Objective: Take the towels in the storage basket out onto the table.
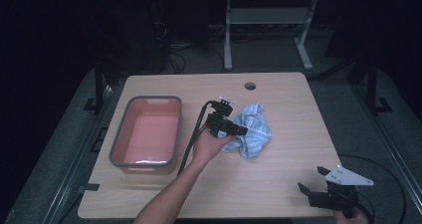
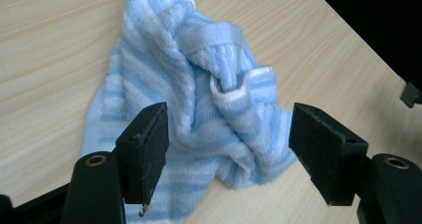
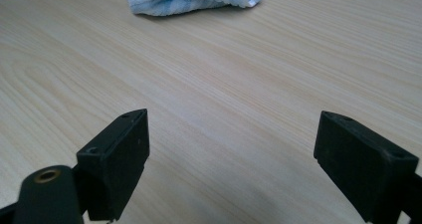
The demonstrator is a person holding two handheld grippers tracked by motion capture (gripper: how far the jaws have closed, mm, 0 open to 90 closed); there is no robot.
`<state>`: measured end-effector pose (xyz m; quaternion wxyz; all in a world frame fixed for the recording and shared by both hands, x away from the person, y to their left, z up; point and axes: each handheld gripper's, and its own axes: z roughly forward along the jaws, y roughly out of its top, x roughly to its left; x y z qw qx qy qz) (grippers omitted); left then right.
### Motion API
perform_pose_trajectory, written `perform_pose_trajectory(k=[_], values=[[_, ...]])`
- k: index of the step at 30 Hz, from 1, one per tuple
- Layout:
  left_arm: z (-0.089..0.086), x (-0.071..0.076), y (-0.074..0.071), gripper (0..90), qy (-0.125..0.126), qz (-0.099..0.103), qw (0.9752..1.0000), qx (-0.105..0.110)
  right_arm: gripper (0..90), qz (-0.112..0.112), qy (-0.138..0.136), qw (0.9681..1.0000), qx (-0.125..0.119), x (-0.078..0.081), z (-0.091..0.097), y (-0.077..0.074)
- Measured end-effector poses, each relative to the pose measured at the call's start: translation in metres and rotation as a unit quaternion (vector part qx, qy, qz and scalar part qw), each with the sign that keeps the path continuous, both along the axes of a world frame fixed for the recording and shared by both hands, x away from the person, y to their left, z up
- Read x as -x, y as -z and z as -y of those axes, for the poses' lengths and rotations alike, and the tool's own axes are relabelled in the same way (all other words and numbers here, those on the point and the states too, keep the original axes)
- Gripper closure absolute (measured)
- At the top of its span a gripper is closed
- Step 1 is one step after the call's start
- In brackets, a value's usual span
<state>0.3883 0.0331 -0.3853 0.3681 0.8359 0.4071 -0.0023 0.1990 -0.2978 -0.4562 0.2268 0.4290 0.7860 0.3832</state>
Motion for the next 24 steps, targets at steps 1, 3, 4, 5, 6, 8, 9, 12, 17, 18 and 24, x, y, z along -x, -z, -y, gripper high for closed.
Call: perform_pose_trajectory(k=[1,3,4,5,6,8,9,12,17,18,24], values=[[-0.001,0.002,0.0,31.7,-0.001,0.003,1.0,-0.001,13.7,0.0,0.0,1.0,0.0,0.0,0.0,0.0],[-0.003,0.006,0.0,31.5,-0.005,0.003,1.0,0.006,13.6,0.0,0.0,1.0,0.0,0.0,0.0,0.0],[-0.006,0.009,-0.001,31.5,0.002,0.004,1.0,0.001,13.7,0.0,0.0,1.0,0.0,0.0,0.0,0.0],[-0.007,0.01,-0.001,31.5,0.001,0.006,1.0,0.0,13.7,0.0,0.0,1.0,0.0,0.0,0.0,0.0],[-0.009,0.013,-0.002,31.5,0.0,0.007,1.0,0.002,13.7,0.001,0.0,1.0,0.001,0.0,0.0,0.0],[-0.012,0.017,-0.002,31.5,0.002,0.008,1.0,0.0,13.7,0.0,-0.002,1.0,0.001,0.0,-0.001,0.0],[-0.013,0.019,-0.002,31.5,0.001,0.01,1.0,0.001,13.7,0.0,-0.002,1.0,0.002,0.0,-0.001,0.0],[-0.017,0.024,0.0,31.4,-0.002,0.008,0.9999,0.005,13.7,-0.001,-0.001,1.0,0.002,0.0,-0.001,0.0],[-0.023,0.032,0.005,31.4,-0.008,0.007,0.9999,0.01,13.7,-0.001,-0.002,1.0,0.002,0.0,-0.001,0.001],[-0.025,0.034,0.006,31.4,-0.006,0.006,0.9999,0.008,13.7,-0.001,-0.002,1.0,0.002,0.0,-0.001,0.001],[-0.035,0.046,0.012,31.0,-0.01,0.006,0.9999,0.008,13.7,-0.001,-0.005,1.0,0.003,-0.001,-0.002,0.001]])
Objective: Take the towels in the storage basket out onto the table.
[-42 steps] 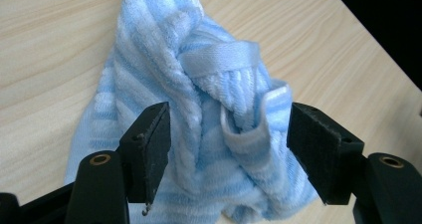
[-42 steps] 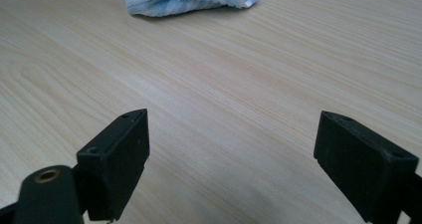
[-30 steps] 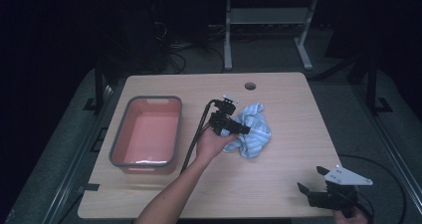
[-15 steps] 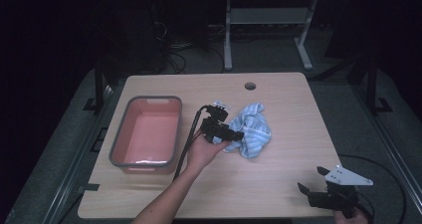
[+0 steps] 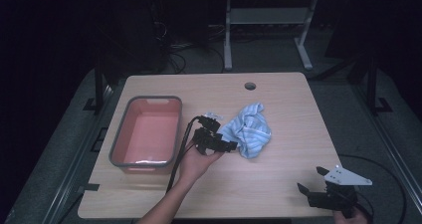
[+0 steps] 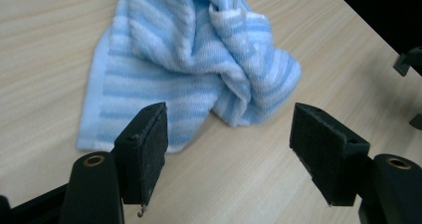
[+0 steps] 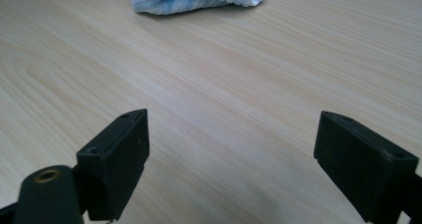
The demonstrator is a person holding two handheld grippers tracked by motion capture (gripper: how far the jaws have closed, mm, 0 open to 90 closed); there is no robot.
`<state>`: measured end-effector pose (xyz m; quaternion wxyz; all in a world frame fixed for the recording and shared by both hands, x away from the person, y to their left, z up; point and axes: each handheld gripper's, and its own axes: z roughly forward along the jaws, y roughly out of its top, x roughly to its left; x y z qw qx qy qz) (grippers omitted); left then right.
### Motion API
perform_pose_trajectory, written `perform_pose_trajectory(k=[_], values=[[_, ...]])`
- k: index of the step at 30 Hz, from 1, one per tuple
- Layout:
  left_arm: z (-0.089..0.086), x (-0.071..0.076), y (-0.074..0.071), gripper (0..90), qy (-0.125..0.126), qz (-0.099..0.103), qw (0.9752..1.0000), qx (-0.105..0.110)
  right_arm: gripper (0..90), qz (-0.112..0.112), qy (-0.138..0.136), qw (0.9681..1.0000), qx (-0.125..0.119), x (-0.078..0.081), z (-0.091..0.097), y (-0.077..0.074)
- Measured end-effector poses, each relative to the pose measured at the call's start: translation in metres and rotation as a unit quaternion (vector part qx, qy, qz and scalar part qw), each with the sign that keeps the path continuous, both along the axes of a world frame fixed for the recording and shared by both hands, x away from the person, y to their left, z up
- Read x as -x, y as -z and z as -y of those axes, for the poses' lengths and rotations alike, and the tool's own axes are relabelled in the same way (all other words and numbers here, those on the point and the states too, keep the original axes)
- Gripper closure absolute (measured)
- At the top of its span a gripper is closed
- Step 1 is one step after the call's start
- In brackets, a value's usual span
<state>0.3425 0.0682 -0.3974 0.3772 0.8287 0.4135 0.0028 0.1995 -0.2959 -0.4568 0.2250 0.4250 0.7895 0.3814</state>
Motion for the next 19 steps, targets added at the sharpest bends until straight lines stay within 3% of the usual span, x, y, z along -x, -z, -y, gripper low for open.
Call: perform_pose_trajectory(k=[4,7,11,19], values=[[-0.006,0.008,0.005,31.0,-0.005,-0.003,0.9999,0.009,13.7,-0.001,-0.001,1.0,0.0,0.0,-0.001,0.0],[-0.01,0.016,0.008,30.6,-0.003,0.006,0.9999,0.01,13.7,-0.001,-0.001,1.0,0.001,0.0,-0.001,0.0],[-0.015,0.035,0.01,30.7,-0.002,0.026,0.9996,0.013,13.7,-0.001,-0.001,1.0,0.0,0.001,-0.001,0.0],[-0.024,0.07,0.019,30.5,0.017,0.04,0.999,0.01,13.7,0.0,0.003,1.0,0.0,0.005,0.001,-0.001]])
